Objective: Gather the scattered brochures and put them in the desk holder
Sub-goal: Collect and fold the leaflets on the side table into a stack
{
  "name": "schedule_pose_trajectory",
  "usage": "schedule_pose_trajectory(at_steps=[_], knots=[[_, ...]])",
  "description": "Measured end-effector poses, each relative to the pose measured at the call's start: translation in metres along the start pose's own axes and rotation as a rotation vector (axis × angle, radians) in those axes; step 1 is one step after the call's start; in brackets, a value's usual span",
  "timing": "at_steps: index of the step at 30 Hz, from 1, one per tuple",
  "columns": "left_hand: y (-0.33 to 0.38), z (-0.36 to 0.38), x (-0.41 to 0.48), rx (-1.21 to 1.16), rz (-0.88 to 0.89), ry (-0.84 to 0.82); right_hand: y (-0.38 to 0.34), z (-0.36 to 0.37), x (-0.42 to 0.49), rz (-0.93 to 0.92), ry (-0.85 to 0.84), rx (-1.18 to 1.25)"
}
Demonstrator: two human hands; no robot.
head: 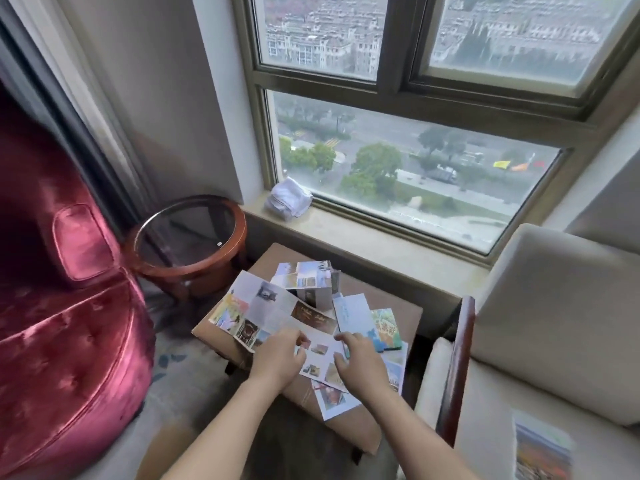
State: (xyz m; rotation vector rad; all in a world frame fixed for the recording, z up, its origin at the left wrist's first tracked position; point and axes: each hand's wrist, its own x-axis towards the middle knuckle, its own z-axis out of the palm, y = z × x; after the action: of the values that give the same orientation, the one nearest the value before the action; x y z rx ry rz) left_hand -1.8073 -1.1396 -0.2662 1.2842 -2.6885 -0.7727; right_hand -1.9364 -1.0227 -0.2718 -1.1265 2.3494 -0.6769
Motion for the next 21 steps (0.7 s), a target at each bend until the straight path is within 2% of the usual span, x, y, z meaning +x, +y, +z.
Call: schedule_pose_trajectory(at_steps=[11, 21], knots=[[0.014, 0.039, 0.109, 0.042, 0.162, -0.165, 0.053, 0.005, 0.084, 0.254, 0.051, 0.068], [0.026, 0.084, 0.225, 0.035, 0.162, -0.323, 0.1, 0.016, 0.178, 0.501, 0.088, 0.203]])
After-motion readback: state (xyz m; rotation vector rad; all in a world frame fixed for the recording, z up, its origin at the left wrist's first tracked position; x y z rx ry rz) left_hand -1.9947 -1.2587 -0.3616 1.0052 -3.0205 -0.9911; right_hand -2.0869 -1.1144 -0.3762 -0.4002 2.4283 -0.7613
